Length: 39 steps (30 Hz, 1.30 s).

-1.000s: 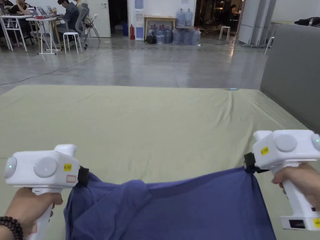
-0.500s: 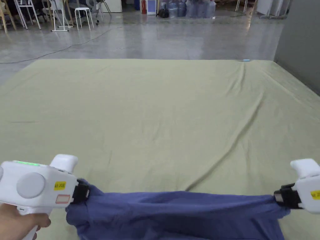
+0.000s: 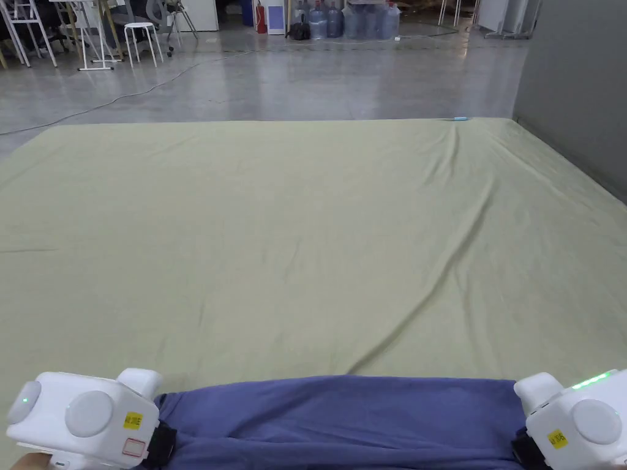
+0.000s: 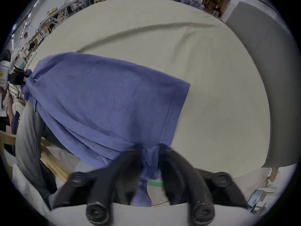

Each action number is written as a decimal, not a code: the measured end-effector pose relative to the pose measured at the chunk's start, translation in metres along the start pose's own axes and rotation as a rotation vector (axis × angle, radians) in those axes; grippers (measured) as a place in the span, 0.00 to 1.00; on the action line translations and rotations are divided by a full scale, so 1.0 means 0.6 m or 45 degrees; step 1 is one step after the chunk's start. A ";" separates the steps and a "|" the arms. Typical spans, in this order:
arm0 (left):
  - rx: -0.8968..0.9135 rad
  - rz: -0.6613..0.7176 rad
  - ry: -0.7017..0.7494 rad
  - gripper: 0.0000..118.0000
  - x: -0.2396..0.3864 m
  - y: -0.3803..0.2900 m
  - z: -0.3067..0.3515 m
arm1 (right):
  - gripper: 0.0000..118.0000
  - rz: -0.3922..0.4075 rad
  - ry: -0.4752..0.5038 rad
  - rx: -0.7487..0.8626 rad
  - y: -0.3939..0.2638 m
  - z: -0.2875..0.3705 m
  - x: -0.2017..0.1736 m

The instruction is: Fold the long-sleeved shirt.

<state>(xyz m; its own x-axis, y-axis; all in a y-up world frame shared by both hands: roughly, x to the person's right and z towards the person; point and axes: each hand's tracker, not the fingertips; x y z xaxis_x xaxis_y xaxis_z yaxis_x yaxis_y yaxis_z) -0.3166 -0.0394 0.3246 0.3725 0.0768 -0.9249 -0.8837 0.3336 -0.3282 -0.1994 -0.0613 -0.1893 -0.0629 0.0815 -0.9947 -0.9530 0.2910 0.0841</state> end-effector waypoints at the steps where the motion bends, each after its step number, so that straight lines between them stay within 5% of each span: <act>1: 0.034 0.030 -0.019 0.50 -0.007 0.001 0.015 | 0.56 0.003 -0.013 0.013 -0.003 0.019 -0.002; 2: 0.091 0.052 -0.025 0.77 -0.012 0.001 0.035 | 0.66 -0.012 -0.027 0.032 0.000 0.037 0.001; 3: 0.139 0.069 -0.043 0.93 -0.015 0.002 0.054 | 0.66 -0.049 -0.042 0.071 0.003 0.056 0.004; 6: 0.336 0.119 -0.106 0.93 -0.024 0.015 0.126 | 0.65 -0.127 -0.008 0.281 0.025 0.126 0.003; 7: 0.375 0.130 -0.109 0.87 -0.018 0.020 0.149 | 0.53 -0.145 0.011 0.341 0.034 0.149 -0.003; 8: 0.408 0.147 -0.101 0.68 -0.014 0.025 0.165 | 0.30 -0.165 0.034 0.388 0.043 0.167 -0.012; 9: 0.445 0.149 -0.096 0.20 -0.011 0.028 0.174 | 0.00 -0.177 0.038 0.424 0.056 0.161 -0.009; 10: 0.494 0.115 -0.096 0.00 -0.006 0.030 0.182 | 0.00 -0.185 0.035 0.470 0.064 0.170 -0.019; 12: 0.498 0.102 -0.086 0.00 0.006 0.034 0.181 | 0.00 -0.174 -0.013 0.562 0.068 0.182 -0.042; 18: 0.457 0.239 -0.259 0.00 -0.023 0.013 0.151 | 0.00 -0.120 0.121 0.533 0.075 0.193 -0.076; 19: 0.423 0.304 -0.328 0.03 -0.041 0.008 0.140 | 0.00 -0.111 0.122 0.528 0.072 0.192 -0.080; 20: 0.396 0.385 -0.391 0.30 -0.059 0.000 0.127 | 0.00 -0.104 0.119 0.527 0.067 0.192 -0.084; 21: 0.355 0.451 -0.432 0.83 -0.078 -0.007 0.111 | 0.00 -0.100 0.117 0.524 0.067 0.191 -0.085; 22: 0.290 0.503 -0.466 1.00 -0.094 -0.014 0.086 | 0.00 -0.096 0.118 0.519 0.064 0.189 -0.087; 27: 0.191 0.767 -0.568 0.97 -0.167 -0.061 -0.013 | 0.00 -0.095 0.139 0.489 0.063 0.173 -0.089; 31: 0.165 0.934 -0.890 0.98 -0.148 -0.101 -0.038 | 0.00 -0.097 0.138 0.467 0.068 0.165 -0.091; 39: 0.266 0.948 -1.291 0.99 -0.149 -0.071 -0.099 | 0.00 -0.091 0.139 0.429 0.079 0.152 -0.106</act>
<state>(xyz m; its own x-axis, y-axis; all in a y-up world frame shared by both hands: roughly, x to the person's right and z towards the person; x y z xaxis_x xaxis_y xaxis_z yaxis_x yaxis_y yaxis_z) -0.3289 -0.1165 0.4098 -0.0620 0.9578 -0.2808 -0.9447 0.0345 0.3262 -0.2133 0.0345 -0.1164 -0.0482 -0.0478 -0.9977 -0.8059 0.5919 0.0106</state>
